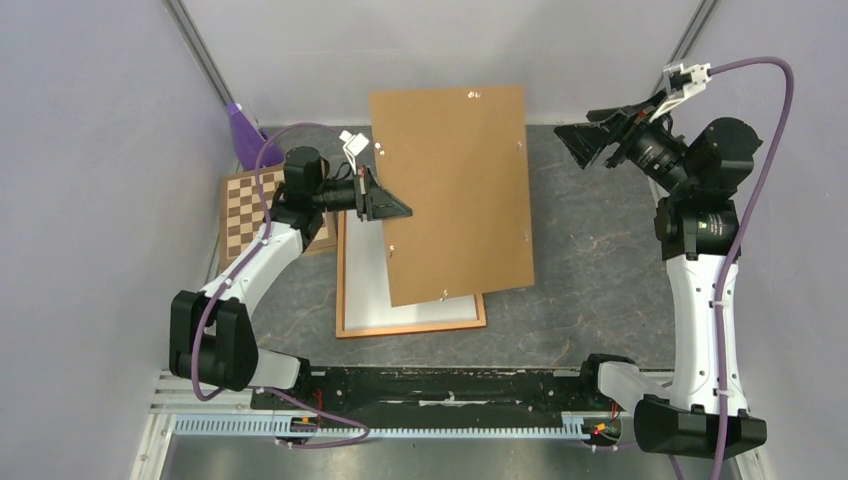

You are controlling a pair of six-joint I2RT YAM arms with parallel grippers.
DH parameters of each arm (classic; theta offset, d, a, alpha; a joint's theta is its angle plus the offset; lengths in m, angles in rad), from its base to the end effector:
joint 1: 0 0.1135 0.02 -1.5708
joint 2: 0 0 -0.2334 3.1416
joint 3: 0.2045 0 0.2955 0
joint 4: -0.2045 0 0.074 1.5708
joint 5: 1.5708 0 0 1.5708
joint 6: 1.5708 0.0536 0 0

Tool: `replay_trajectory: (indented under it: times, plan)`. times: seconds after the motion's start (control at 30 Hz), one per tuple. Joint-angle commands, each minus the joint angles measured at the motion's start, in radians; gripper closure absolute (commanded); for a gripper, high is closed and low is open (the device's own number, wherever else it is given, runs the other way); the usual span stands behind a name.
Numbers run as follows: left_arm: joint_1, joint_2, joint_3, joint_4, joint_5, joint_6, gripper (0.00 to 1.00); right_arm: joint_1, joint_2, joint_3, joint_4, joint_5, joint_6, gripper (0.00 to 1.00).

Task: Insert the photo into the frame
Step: Adjust the photo frame item on the photo frame.

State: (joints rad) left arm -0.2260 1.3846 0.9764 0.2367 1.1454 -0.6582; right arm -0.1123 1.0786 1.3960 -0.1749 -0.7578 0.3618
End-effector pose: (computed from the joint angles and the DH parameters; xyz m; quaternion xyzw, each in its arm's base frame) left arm 0.3408 -0.1285 0.2667 0.2030 0.7029 -0.6063 0.3118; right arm 0.2800 0.0055 0.4825 -0.1288 0.6571 0.3277 0.6665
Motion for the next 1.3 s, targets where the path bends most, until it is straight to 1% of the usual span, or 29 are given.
replay_trajectory:
  times: [0.0, 0.07, 0.13, 0.33, 0.4, 0.5, 0.63, 0.67, 0.87, 0.93, 1.03, 1.27]
  plan:
    - [0.033, -0.018, 0.093, -0.497, -0.019, 0.33, 0.98, -0.004, -0.015, -0.029, 0.025, 0.014, -0.019, 0.09]
    - [0.044, -0.01, 0.112, -0.605, -0.02, 0.391, 0.98, -0.004, -0.016, -0.04, 0.027, 0.013, -0.018, 0.09]
    - [0.06, -0.005, 0.108, -0.654, -0.011, 0.401, 0.98, -0.004, -0.017, -0.049, 0.028, 0.014, -0.019, 0.09]
    - [0.133, 0.024, 0.073, -0.698, 0.039, 0.388, 0.98, -0.004, -0.019, -0.084, 0.046, 0.011, -0.011, 0.09]
    - [0.161, 0.044, 0.072, -0.735, 0.065, 0.408, 0.98, -0.004, -0.019, -0.095, 0.048, 0.013, -0.012, 0.09]
    - [0.197, 0.065, 0.053, -0.75, 0.081, 0.421, 0.98, -0.004, -0.019, -0.104, 0.049, 0.016, -0.012, 0.09]
    - [0.224, 0.096, 0.05, -0.796, 0.106, 0.456, 0.98, -0.005, -0.018, -0.115, 0.052, 0.018, -0.012, 0.09]
    - [0.261, 0.099, 0.048, -0.802, 0.108, 0.46, 0.98, -0.006, -0.018, -0.119, 0.053, 0.018, -0.011, 0.09]
    - [0.314, 0.12, 0.055, -0.858, 0.132, 0.475, 0.98, -0.005, -0.024, -0.138, 0.058, 0.022, -0.004, 0.09]
    - [0.325, 0.141, 0.076, -0.926, 0.138, 0.529, 0.98, -0.007, -0.026, -0.141, 0.058, 0.021, -0.005, 0.09]
    - [0.335, 0.175, 0.102, -0.992, 0.15, 0.58, 0.98, -0.009, -0.032, -0.148, 0.058, 0.024, -0.005, 0.09]
    - [0.341, 0.24, 0.175, -1.168, 0.156, 0.753, 0.98, -0.012, -0.038, -0.16, 0.058, 0.026, -0.008, 0.09]
